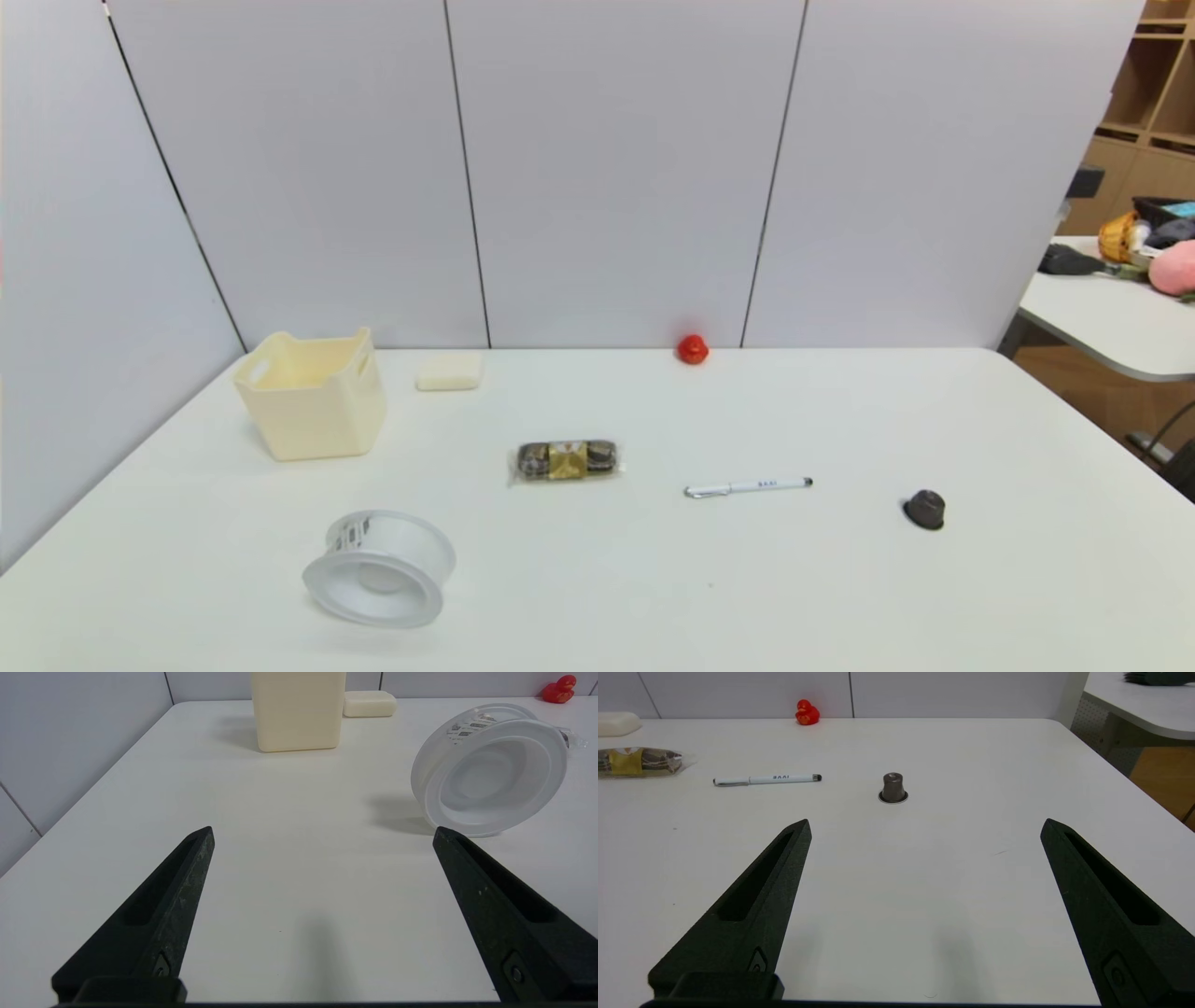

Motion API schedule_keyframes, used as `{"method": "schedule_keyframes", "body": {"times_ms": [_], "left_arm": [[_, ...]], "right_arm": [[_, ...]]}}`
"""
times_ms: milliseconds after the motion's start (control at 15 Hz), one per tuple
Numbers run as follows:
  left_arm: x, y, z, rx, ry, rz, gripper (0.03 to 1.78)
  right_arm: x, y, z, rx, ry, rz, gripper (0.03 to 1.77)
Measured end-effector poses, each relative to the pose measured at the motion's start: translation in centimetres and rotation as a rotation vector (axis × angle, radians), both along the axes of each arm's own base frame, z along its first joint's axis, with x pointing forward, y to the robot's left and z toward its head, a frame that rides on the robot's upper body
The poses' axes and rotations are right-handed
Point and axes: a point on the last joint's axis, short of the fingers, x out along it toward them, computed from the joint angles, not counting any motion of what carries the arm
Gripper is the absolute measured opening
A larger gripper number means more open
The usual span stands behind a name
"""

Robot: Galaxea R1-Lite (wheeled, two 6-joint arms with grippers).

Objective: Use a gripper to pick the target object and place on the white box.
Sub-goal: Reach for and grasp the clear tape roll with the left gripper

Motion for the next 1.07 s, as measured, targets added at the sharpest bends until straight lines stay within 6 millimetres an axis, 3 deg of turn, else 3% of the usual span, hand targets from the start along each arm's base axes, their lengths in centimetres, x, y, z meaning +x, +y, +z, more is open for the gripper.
{"method": "schedule_keyframes", "body": {"times_ms": [1067], "left_arm": [[0.0,0.02,0.0,-0.014,0.0,0.012,1.69]], "right_arm": [[0.0,0.0,0.0,0.0,0.0,0.0,1.7]]}}
